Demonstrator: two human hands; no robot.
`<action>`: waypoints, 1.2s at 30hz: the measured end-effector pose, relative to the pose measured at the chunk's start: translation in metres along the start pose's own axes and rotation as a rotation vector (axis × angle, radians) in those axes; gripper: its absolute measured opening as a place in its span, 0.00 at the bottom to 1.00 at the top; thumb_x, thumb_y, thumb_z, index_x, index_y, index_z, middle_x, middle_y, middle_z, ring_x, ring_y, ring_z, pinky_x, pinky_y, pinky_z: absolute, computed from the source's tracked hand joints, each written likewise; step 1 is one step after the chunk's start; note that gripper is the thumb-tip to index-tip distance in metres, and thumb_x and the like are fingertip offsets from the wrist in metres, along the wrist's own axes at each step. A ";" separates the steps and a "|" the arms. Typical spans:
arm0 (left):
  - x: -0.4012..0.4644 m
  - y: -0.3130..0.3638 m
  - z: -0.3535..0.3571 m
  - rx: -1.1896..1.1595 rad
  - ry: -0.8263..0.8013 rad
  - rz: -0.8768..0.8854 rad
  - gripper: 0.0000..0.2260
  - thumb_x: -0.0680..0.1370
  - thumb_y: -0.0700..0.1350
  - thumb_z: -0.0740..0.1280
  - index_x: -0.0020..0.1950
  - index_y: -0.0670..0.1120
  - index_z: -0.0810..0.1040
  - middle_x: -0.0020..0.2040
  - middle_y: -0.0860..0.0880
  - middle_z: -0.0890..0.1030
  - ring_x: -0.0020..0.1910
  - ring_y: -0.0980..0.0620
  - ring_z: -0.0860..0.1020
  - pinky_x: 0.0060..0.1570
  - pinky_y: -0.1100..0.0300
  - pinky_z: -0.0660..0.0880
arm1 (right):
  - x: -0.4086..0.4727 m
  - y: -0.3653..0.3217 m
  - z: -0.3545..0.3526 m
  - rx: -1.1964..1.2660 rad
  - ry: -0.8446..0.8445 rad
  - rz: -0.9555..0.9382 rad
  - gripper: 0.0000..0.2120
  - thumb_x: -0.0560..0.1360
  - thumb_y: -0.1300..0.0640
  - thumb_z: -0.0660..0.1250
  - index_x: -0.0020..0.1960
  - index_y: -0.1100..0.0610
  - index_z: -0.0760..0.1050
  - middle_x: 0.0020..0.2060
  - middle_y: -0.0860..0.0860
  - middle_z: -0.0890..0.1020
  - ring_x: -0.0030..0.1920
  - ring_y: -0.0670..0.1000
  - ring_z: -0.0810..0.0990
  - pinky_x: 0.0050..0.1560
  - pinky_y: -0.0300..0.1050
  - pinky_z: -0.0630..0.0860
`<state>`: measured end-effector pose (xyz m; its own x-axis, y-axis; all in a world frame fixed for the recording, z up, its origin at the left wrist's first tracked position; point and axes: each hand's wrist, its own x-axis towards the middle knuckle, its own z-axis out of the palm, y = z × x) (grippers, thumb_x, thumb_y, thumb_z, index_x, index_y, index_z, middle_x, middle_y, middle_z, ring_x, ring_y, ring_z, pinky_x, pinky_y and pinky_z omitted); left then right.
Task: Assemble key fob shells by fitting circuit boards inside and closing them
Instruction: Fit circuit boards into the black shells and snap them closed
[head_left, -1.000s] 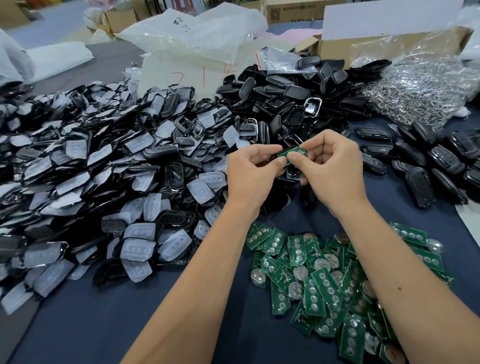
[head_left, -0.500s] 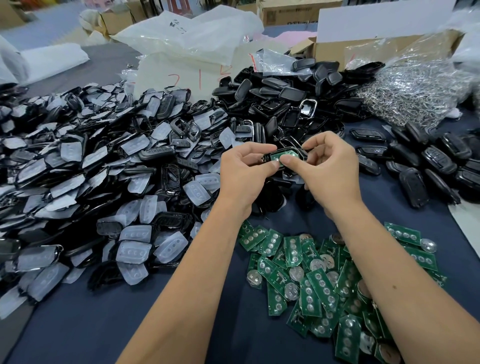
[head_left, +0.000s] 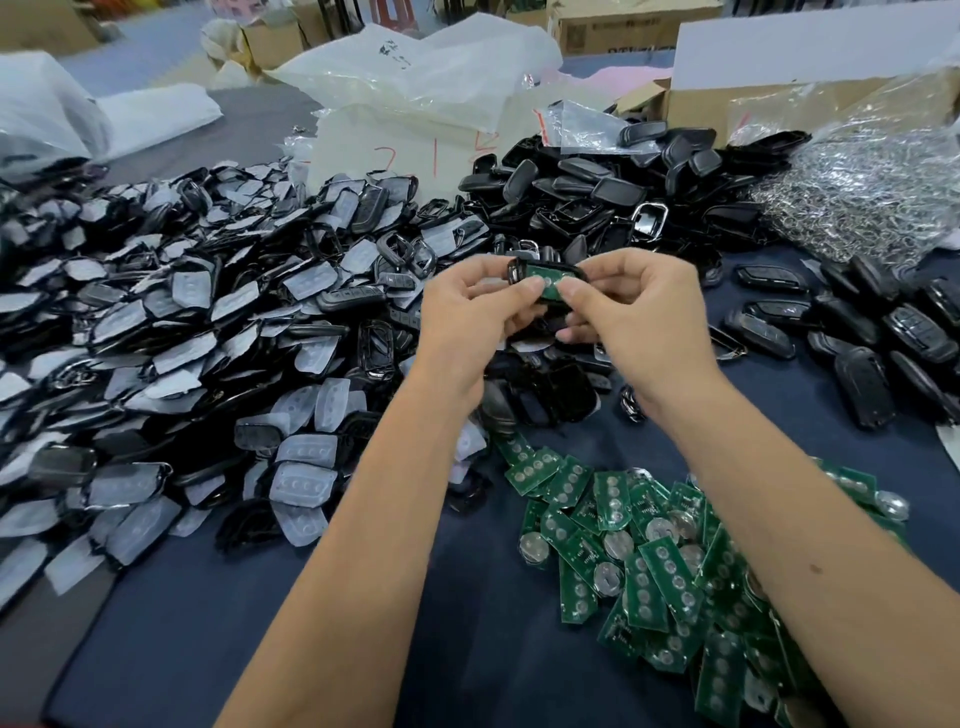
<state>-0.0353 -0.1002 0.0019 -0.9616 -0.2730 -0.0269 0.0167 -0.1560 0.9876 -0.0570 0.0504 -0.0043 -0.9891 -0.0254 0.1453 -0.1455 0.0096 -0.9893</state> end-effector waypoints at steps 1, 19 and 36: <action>0.001 0.008 -0.010 0.043 0.017 0.015 0.07 0.77 0.32 0.73 0.47 0.43 0.81 0.38 0.47 0.86 0.36 0.53 0.83 0.41 0.61 0.81 | -0.004 -0.003 0.009 -0.075 -0.006 -0.004 0.07 0.77 0.61 0.76 0.52 0.60 0.79 0.40 0.55 0.84 0.31 0.48 0.84 0.34 0.51 0.85; 0.003 0.061 -0.134 0.256 0.382 0.091 0.06 0.76 0.35 0.74 0.49 0.44 0.82 0.39 0.48 0.85 0.33 0.54 0.83 0.34 0.66 0.78 | -0.093 -0.016 0.154 -1.102 -0.819 -0.816 0.10 0.78 0.55 0.65 0.54 0.55 0.83 0.57 0.50 0.80 0.64 0.56 0.70 0.45 0.48 0.65; 0.008 0.046 -0.078 0.186 0.323 0.076 0.09 0.78 0.36 0.72 0.42 0.49 0.83 0.36 0.52 0.85 0.34 0.55 0.82 0.35 0.65 0.78 | -0.043 -0.025 0.056 -0.773 -0.484 -0.714 0.10 0.82 0.58 0.69 0.60 0.56 0.85 0.48 0.50 0.80 0.52 0.51 0.76 0.53 0.49 0.76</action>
<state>-0.0204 -0.1834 0.0355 -0.8232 -0.5670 0.0299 0.0063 0.0435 0.9990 -0.0098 -0.0050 0.0131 -0.5879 -0.6496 0.4821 -0.8080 0.4436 -0.3877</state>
